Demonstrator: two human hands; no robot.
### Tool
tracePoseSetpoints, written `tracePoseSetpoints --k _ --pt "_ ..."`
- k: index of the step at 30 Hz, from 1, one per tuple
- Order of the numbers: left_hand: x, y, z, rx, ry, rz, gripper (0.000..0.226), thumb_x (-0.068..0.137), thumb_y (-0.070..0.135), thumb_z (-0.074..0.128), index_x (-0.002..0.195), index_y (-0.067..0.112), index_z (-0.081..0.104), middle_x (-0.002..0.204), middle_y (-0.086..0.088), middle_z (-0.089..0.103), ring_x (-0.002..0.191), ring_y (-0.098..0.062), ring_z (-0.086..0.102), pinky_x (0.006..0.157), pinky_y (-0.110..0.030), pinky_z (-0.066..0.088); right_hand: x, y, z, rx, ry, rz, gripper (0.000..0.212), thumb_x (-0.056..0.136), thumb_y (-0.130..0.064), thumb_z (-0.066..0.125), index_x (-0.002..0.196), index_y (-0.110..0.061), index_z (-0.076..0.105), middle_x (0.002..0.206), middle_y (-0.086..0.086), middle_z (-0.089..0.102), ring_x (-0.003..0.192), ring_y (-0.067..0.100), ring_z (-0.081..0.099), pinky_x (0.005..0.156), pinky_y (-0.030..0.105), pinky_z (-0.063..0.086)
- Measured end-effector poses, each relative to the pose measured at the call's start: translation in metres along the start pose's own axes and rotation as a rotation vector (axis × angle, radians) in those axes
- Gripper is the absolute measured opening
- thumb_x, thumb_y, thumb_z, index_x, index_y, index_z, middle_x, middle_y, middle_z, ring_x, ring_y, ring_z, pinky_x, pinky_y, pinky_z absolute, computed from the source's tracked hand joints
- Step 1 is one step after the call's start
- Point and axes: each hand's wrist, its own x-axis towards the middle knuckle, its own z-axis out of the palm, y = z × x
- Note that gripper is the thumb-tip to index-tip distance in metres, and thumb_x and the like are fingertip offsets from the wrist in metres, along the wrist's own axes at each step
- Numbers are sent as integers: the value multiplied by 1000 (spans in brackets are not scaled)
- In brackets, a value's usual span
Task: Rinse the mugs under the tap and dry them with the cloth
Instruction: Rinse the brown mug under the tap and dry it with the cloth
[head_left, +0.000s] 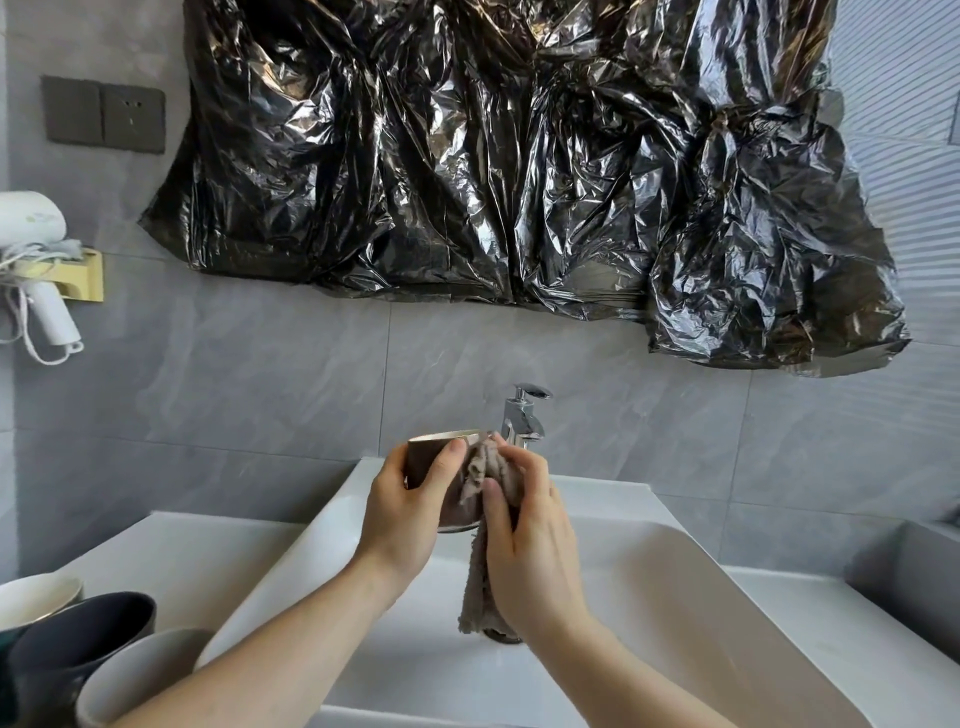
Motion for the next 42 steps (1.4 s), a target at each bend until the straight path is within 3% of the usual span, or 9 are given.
tracePoseSetpoints --k 2,5,10,13,21,25,32,37,42 --pt "1 -1 -1 -75 -57 -91 65 71 67 68 113 18 73 106 -2 79 101 -17 76 78 -29 61 -2 -2 3 -2 -8 -59 37 105 -27 57 135 -46 47 140 -41 51 129 -10 46 96 2 35" --pt "1 0 0 -102 -45 -112 65 66 64 80 110 18 74 104 -4 80 99 -21 77 86 -43 62 -1 1 3 50 26 -151 39 101 -14 65 131 -37 60 142 -33 55 133 -4 50 103 5 35" --pt "0 3 0 -121 -10 -63 62 63 62 85 107 19 77 101 -3 81 94 -19 77 76 -35 63 5 7 1 115 174 -168 32 95 3 65 116 -20 71 130 -9 59 125 10 58 105 26 47" --pt "-4 3 2 -82 -21 -13 62 64 65 81 107 21 77 102 2 80 95 -14 76 73 -25 57 8 8 -1 166 241 -104 38 91 12 64 112 -19 73 122 -5 58 118 4 59 100 24 48" --pt "6 2 -4 -171 27 -66 62 63 57 82 101 8 76 99 -15 79 94 -33 76 79 -43 62 1 -2 4 199 88 -300 25 95 -10 71 117 -20 75 110 -8 63 104 11 67 90 18 50" --pt "4 4 -3 -133 37 -41 60 61 63 80 99 17 78 97 -2 81 87 -18 75 70 -27 58 5 7 -4 183 152 -123 29 93 -5 71 105 -31 77 100 -17 63 96 4 67 82 11 45" --pt "-4 7 -2 -33 -33 34 61 62 63 78 108 23 76 102 4 79 96 -12 74 76 -28 55 16 6 -14 287 419 -36 27 101 -8 65 111 -32 70 113 -13 62 111 3 63 92 7 43" --pt "-8 7 1 -3 -109 93 58 65 58 78 109 21 75 104 3 79 98 -11 73 75 -20 54 13 9 -9 303 233 -52 28 102 -5 62 119 -25 71 123 -14 66 122 6 62 98 10 43" --pt "-7 5 -1 -3 -103 108 59 63 57 79 109 21 74 104 4 79 97 -9 73 74 -18 53 13 14 -6 468 123 158 24 108 -18 55 123 -30 69 119 -17 75 119 1 66 100 17 49"
